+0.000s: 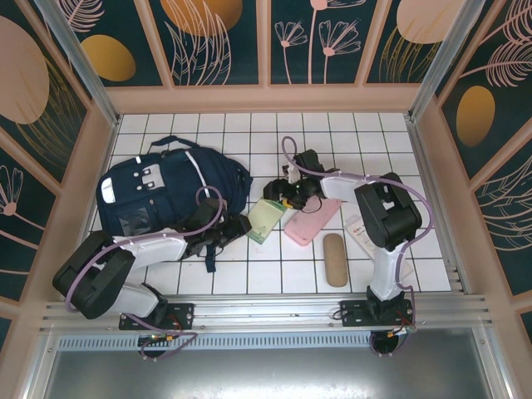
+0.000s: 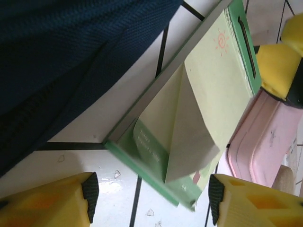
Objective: Pack the student bag
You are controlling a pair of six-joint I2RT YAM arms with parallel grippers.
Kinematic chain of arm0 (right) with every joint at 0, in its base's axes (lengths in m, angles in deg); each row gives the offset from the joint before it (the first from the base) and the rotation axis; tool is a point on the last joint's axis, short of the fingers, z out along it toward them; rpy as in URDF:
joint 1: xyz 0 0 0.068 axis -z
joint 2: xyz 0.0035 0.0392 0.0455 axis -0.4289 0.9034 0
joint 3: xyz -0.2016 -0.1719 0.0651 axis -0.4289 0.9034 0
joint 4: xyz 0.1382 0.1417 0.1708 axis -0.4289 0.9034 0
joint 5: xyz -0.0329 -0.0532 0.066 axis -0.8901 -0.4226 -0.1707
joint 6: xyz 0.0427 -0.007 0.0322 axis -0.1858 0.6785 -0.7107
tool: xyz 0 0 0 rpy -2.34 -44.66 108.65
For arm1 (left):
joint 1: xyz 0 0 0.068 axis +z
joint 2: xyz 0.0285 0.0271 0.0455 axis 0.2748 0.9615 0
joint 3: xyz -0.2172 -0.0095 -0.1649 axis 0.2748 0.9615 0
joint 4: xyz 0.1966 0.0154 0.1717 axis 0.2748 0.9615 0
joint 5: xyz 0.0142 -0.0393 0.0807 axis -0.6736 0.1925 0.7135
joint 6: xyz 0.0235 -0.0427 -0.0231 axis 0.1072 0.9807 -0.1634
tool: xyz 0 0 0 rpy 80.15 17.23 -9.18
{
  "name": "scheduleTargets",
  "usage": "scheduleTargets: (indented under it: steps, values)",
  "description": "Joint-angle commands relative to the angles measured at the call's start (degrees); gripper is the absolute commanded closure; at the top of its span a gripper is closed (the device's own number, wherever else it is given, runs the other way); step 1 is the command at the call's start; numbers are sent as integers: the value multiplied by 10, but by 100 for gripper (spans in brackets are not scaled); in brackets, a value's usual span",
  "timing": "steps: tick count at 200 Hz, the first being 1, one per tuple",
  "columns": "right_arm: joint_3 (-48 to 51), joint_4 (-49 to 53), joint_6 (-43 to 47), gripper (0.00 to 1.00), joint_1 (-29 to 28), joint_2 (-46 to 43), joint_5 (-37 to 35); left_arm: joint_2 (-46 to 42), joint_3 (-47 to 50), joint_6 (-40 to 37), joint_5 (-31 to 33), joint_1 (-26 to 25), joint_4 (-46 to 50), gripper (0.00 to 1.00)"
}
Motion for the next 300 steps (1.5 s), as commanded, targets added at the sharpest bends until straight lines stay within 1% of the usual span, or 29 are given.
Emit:
scheduleTargets:
  steps: [1, 20, 45, 65, 81, 85, 99, 113, 124, 145, 170, 207, 241, 283, 292, 300]
  values:
    - [22, 19, 11, 22, -17, -21, 33, 14, -8, 11, 34, 0, -8, 35]
    - [42, 15, 9, 22, -18, -29, 32, 14, -5, 9, 47, 1, 0, 35]
    - [58, 6, 4, 22, -19, -35, 34, 11, -1, 2, 81, 0, 25, 36]
    - [67, -7, -7, 24, -20, -37, 43, 11, 4, 3, 92, 1, 29, 41]
    - [64, -13, -10, 25, -20, -34, 57, 15, 10, 4, 97, 1, 23, 50]
    - [62, -12, -10, 26, -31, -33, 60, 18, 10, 4, 96, 1, 21, 52]
    - [53, -3, -4, 27, -40, -28, 79, 27, 10, 4, 93, 1, 14, 62]
    - [53, -2, -4, 28, -45, -33, 94, 36, 10, 4, 86, 1, 7, 73]
    - [62, -8, -8, 28, -43, -46, 104, 41, 11, 4, 85, 1, 4, 80]
    - [82, -25, -27, 29, -34, -72, 134, 44, 14, 1, 84, 1, -2, 87]
    - [102, -59, -62, 30, -28, -95, 181, 53, 12, -3, 78, 0, -12, 90]
    - [120, -81, -92, 32, -26, -120, 198, 66, 12, -5, 64, 0, -24, 92]
    - [132, -103, -115, 46, -28, -114, 189, 63, 13, -8, 55, 0, -33, 94]
    - [121, -111, -122, 51, -67, -70, 167, 65, 17, -8, 38, 0, -52, 95]
    - [118, -113, -125, 54, -74, -63, 161, 67, 18, -8, 33, 0, -57, 96]
    - [115, -113, -126, 61, -78, -58, 153, 67, 18, -8, 31, 0, -59, 96]
